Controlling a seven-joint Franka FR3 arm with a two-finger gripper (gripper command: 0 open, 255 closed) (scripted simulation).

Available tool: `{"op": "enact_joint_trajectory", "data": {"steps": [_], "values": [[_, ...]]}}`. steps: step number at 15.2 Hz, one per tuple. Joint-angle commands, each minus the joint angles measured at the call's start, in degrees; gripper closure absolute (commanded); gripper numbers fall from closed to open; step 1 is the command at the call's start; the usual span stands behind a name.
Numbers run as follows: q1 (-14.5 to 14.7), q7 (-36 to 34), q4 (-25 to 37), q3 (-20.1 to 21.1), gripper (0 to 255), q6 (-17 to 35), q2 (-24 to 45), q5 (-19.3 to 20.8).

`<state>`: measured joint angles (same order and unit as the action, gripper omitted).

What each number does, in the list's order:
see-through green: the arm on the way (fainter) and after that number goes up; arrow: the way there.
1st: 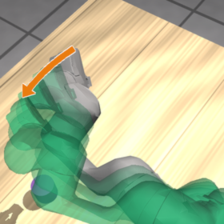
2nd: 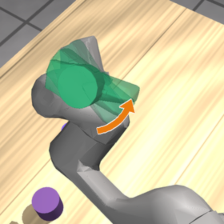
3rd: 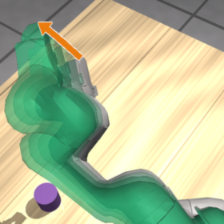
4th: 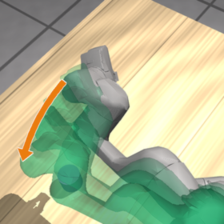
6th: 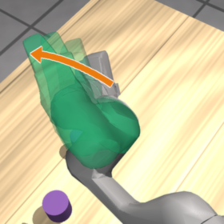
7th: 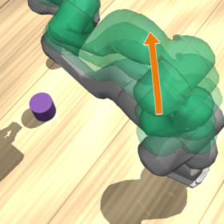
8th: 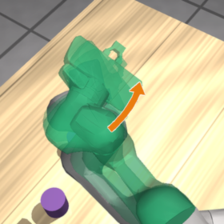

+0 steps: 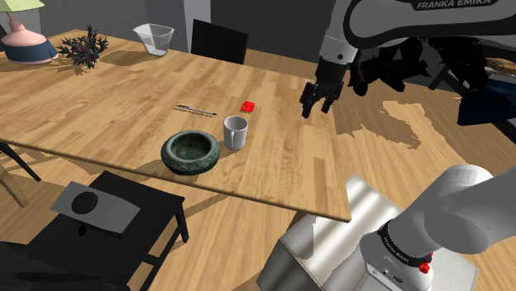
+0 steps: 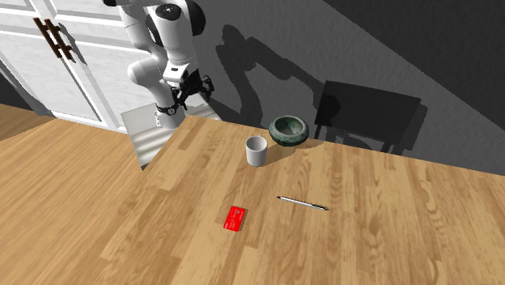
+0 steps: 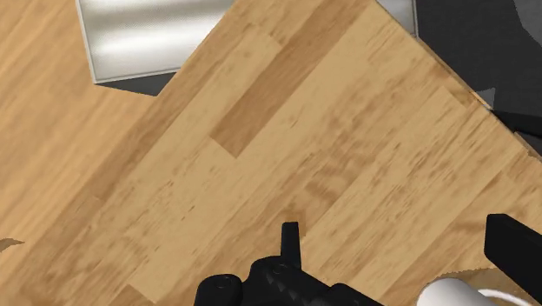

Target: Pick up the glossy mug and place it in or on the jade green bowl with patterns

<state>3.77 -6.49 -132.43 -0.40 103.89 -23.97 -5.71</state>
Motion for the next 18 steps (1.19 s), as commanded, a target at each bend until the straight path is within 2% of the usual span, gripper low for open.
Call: {"op": "enact_joint_trajectory", "data": {"steps": [1, 10, 18], "values": [[0.6, -0.9, 2.2, 0.9, 0, 2.4, 4.4, -0.4], [2.4, -4.1, 15.7, 3.4, 0, 8.6, 24.2, -0.2], [4.4, -7.1, 33.2, 4.6, 0, 9.3, 42.4, 1.4]]}}
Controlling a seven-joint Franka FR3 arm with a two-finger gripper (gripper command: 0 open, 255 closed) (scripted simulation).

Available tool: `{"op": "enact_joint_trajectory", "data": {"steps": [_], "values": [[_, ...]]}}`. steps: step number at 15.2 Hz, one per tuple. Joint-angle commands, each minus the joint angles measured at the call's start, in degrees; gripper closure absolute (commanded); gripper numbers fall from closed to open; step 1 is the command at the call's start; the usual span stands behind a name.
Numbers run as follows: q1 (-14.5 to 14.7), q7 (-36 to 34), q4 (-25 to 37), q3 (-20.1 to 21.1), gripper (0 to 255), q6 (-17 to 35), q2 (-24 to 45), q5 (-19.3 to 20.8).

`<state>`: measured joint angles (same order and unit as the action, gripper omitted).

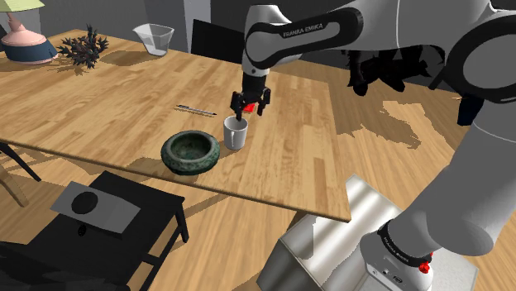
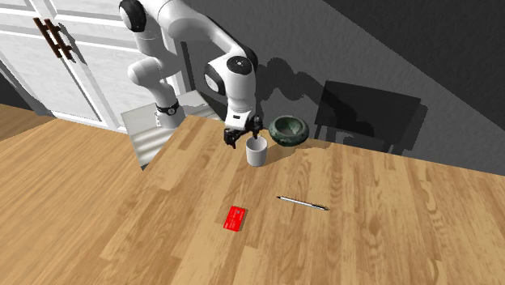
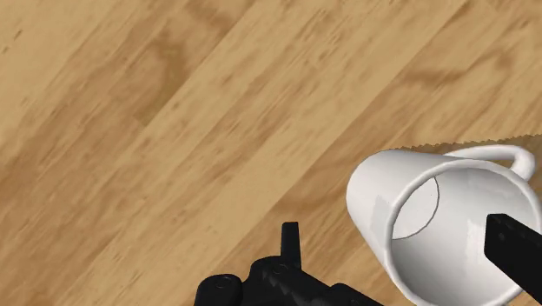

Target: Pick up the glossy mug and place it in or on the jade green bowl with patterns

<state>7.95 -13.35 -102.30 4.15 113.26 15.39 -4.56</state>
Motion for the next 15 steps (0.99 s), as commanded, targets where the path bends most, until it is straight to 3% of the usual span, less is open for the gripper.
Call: {"op": "enact_joint_trajectory", "data": {"steps": [1, 8, 15], "values": [[0.3, -0.3, 3.7, 0.0, 0, -0.1, 3.6, 0.3], [0.5, -0.2, 0.2, 0.1, 0, 5.1, 5.4, 0.3], [0.5, -0.2, 0.2, 0.1, 0, 5.1, 5.4, 0.3]]}}
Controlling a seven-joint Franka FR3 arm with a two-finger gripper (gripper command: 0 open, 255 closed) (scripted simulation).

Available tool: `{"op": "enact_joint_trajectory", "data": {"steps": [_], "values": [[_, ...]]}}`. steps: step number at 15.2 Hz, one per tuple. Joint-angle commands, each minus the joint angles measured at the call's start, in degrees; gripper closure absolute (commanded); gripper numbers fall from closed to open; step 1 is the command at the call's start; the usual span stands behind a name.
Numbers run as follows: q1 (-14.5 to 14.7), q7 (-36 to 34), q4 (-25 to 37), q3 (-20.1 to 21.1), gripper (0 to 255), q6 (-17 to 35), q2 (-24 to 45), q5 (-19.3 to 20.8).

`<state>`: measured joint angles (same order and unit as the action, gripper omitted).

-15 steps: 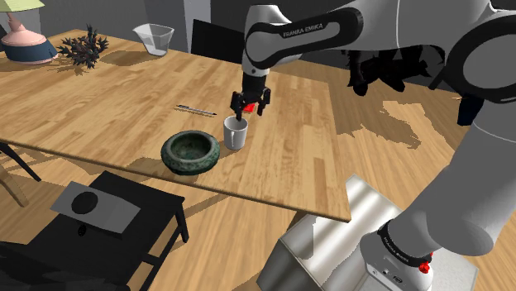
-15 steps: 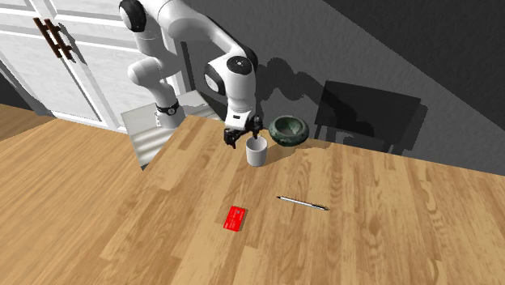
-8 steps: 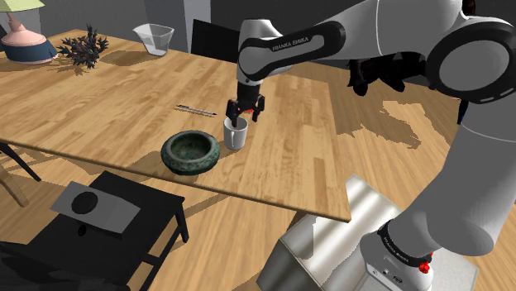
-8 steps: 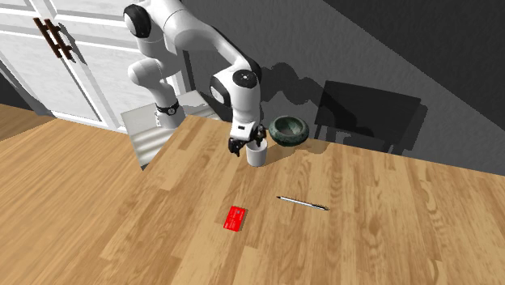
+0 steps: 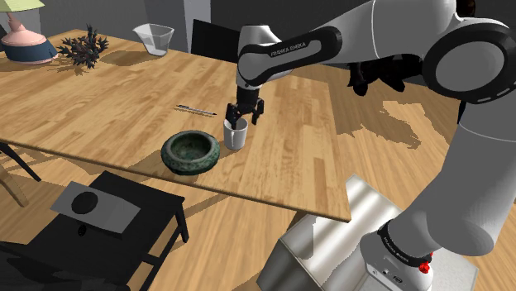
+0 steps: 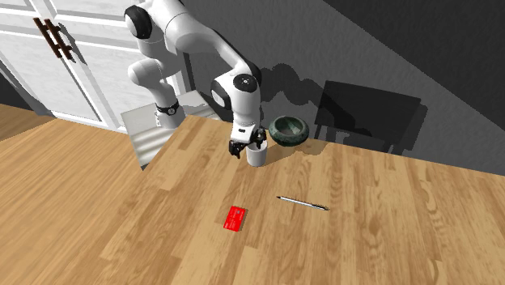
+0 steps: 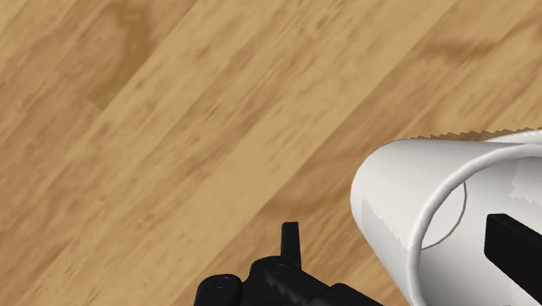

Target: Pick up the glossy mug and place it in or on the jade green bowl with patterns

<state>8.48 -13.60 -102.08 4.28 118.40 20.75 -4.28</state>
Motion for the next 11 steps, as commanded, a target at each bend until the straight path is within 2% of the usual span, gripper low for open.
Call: {"op": "enact_joint_trajectory", "data": {"steps": [1, 2, 11], "values": [[0.0, 0.0, 0.0, 0.0, 0, 0.0, 0.0, 0.0], [0.0, 0.0, 0.0, 0.0, 255, 0.0, 0.0, 0.0], [0.0, 0.0, 0.0, 0.0, 255, 0.0, 0.0, 0.0]]}}
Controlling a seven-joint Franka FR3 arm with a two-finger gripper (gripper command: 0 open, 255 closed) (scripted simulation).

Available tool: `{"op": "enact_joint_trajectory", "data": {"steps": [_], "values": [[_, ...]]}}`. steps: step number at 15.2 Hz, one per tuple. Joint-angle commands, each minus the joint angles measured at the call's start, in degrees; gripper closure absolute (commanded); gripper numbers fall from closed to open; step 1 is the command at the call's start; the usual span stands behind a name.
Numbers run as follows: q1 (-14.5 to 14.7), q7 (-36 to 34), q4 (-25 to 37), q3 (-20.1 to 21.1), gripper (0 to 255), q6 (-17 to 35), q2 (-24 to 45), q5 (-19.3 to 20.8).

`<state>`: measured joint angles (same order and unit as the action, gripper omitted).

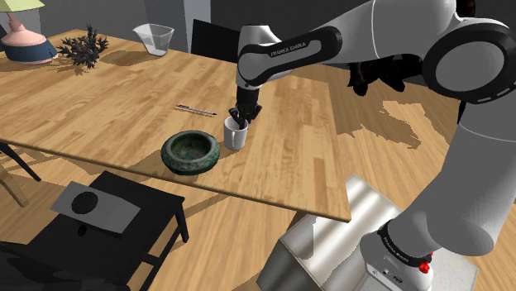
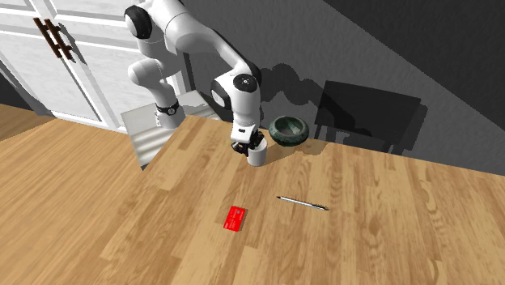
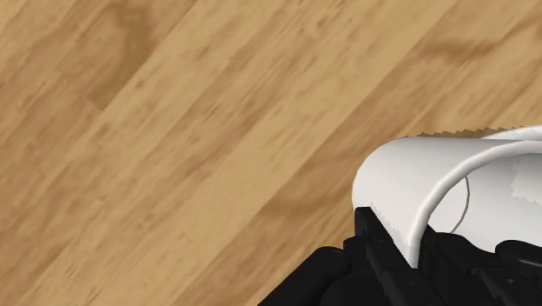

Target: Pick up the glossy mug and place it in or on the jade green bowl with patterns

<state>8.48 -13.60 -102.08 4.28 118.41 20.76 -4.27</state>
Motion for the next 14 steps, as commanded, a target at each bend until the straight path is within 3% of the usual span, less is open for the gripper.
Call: {"op": "enact_joint_trajectory", "data": {"steps": [1, 14], "values": [[0.0, 0.0, 0.3, 0.0, 255, -0.6, -0.3, 0.0], [-0.1, -0.6, 5.7, 0.0, 255, -9.4, -3.7, 0.0]]}}
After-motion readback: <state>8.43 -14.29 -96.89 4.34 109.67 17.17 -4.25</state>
